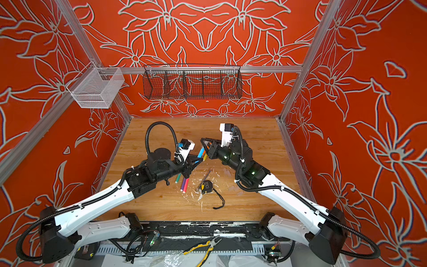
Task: Insert the pens into the pen caps
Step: 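Press the translucent cap down onto the blue highlighter with the right gripper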
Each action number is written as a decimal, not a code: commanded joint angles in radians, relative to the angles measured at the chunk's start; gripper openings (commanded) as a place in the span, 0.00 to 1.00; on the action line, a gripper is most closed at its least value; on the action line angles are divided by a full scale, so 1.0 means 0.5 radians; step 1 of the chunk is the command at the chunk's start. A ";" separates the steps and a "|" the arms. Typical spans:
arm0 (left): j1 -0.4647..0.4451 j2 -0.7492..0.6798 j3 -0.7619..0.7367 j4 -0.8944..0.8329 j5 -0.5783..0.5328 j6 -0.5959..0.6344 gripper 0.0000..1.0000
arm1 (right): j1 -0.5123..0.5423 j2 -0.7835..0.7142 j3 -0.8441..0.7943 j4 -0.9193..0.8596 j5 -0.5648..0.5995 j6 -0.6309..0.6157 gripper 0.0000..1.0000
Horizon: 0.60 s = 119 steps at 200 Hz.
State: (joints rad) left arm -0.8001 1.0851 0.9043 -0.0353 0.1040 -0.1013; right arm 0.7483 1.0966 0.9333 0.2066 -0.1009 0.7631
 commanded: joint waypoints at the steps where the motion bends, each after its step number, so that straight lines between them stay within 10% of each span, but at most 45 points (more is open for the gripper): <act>1: -0.002 -0.050 -0.009 0.103 0.022 0.034 0.00 | -0.002 -0.021 0.033 -0.024 -0.016 -0.004 0.19; 119: -0.001 0.195 0.181 0.094 0.036 -0.037 0.00 | 0.008 -0.099 -0.195 -0.054 -0.174 0.020 0.05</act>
State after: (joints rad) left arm -0.8001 1.1660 0.9344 -0.0658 0.1261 -0.1249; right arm 0.7334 1.0698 0.8513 0.2230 -0.1303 0.7662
